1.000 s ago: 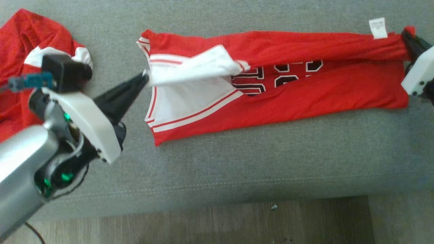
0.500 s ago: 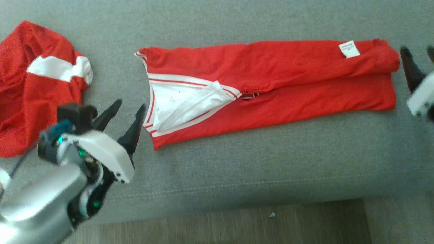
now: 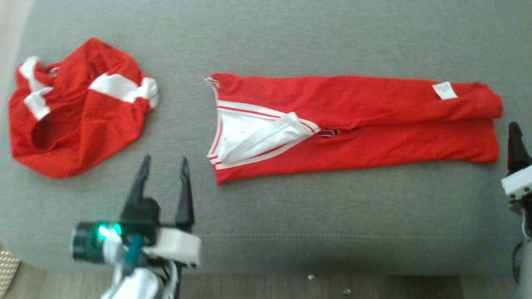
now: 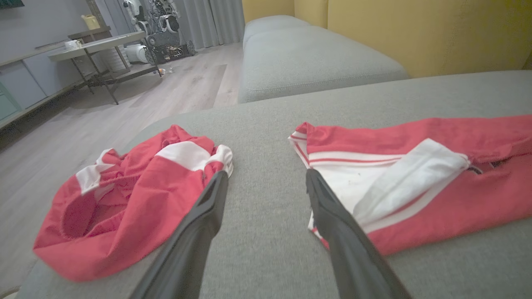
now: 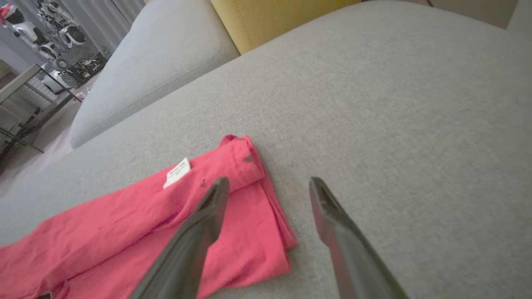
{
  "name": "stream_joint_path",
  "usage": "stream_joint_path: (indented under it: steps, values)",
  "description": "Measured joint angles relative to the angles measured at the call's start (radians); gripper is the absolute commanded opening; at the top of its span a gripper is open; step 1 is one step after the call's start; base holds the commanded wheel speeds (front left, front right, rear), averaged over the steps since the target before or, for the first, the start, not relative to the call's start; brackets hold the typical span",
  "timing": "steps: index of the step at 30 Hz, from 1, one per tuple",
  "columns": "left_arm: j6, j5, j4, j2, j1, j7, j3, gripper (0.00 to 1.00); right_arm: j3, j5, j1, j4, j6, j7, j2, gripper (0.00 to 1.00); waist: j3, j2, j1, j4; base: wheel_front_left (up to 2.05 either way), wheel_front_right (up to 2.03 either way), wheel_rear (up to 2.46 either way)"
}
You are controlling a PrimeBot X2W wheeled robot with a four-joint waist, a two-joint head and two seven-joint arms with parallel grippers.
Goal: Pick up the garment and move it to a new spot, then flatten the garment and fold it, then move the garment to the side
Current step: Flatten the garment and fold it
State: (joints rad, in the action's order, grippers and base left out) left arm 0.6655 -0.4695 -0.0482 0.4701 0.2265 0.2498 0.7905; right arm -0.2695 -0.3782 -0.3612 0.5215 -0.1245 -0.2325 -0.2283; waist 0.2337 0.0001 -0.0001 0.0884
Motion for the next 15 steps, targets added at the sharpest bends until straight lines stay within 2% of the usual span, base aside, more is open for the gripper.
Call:
stream_joint_path:
  steps: [4, 11, 15]
  values:
    - [0.0, 0.088, 0.0, -0.063, -0.069, 0.0, -0.022, 1.0, -0.063, 0.072, -0.071, 0.087, 0.0, -0.007, -0.005, 1.0, -0.013, 0.0, 0.0, 0.049, 0.0, 0.0, 0.0]
    - [-0.077, 0.177, 0.036, -0.14, -0.093, 0.0, -0.059, 1.0, -0.163, 0.272, -0.178, 0.274, 0.0, -0.027, -0.046, 1.0, -0.019, 0.0, 0.0, 0.125, 0.0, 0.0, 0.0]
    - [-0.108, 0.197, 0.052, -0.162, -0.099, 0.0, -0.075, 1.0, -0.192, 0.358, -0.204, 0.334, 0.0, -0.025, -0.054, 1.0, -0.015, 0.0, 0.0, 0.144, 0.0, 0.0, 0.0]
